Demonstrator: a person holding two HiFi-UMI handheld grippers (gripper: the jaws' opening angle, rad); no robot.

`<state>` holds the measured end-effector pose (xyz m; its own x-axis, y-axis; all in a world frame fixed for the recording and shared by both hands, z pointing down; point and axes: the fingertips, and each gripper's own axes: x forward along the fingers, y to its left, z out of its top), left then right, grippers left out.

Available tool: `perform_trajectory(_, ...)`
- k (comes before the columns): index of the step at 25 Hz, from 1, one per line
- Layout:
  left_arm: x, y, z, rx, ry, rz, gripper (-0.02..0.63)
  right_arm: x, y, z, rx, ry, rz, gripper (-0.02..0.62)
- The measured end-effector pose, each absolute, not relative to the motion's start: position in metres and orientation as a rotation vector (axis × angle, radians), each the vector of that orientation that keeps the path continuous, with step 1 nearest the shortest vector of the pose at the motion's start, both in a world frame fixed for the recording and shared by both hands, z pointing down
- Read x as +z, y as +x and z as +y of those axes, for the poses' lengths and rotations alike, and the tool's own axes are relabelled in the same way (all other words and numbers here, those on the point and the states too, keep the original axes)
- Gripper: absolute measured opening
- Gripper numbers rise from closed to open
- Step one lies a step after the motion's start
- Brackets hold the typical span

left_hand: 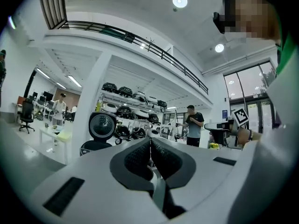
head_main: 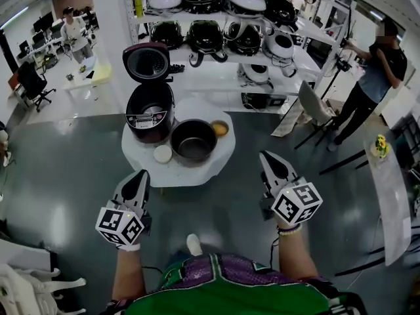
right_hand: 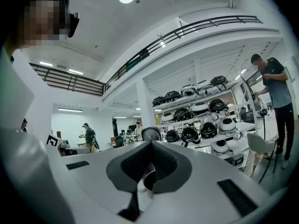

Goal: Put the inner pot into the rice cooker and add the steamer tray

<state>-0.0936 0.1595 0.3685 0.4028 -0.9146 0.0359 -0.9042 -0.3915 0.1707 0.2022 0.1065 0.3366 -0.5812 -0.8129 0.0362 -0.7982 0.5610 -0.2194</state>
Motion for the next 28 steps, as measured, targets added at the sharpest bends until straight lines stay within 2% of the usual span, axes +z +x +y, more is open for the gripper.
perform_trajectory(10, 0.391, -0.129, 0.073, -0.049, 2.578, -1.526, 0.023, 0.361, 0.151, 0.046, -0.317, -1.46, 2.728, 0.006)
perform_trajectory(18, 0.417, -0.119, 0.049, -0.059, 2.545, -1.439, 0.03, 0.382, 0.142, 0.026, -0.352, -1.468, 2.763, 0.006)
perform_trajectory(21, 0.42, -0.107, 0.042, -0.096, 2.547, -1.388, 0.106, 0.389, 0.144, 0.018, -0.37, -1.44, 2.776, 0.006)
perform_trajectory(24, 0.426, -0.094, 0.029, -0.089, 2.542, -1.364, 0.285, 0.392, 0.146, 0.007, -0.388, -1.395, 2.787, 0.006)
perform_trajectory(26, 0.436, -0.086, 0.015, -0.055, 2.52, -1.383, 0.321, 0.393, 0.15, -0.005, -0.405, -1.38, 2.783, 0.006)
perform_trajectory(28, 0.447, -0.082, 0.0, -0.02, 2.479, -1.415, 0.321, 0.392, 0.148, -0.017, -0.426, -1.326, 2.776, 0.006)
